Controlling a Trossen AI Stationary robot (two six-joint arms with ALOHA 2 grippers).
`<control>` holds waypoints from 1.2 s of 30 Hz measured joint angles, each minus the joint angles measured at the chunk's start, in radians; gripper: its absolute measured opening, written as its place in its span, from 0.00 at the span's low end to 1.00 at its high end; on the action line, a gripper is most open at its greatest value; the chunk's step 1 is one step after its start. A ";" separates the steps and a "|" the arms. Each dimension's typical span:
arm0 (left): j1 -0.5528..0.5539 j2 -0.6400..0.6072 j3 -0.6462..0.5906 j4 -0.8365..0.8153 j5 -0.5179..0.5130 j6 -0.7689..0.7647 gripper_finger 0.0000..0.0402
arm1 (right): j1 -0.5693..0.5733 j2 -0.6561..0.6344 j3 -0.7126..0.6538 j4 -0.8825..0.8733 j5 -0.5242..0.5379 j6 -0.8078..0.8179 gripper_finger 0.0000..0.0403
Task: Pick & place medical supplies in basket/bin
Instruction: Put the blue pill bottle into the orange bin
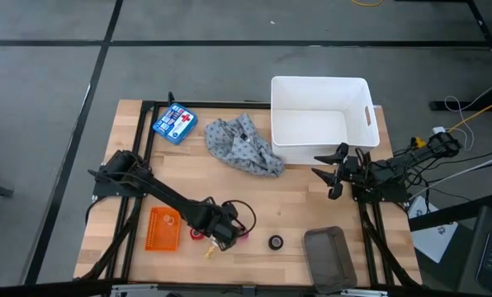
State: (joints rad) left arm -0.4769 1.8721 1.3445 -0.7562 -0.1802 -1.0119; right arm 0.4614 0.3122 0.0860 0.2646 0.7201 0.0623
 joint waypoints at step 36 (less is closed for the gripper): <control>-0.006 0.076 0.000 -0.003 0.051 -0.025 0.34 | 0.000 0.001 0.000 -0.019 -0.005 0.008 0.52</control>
State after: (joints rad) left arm -0.4828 1.9484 1.3449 -0.7597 -0.1287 -1.0368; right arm 0.4614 0.3130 0.0860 0.2459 0.7147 0.0704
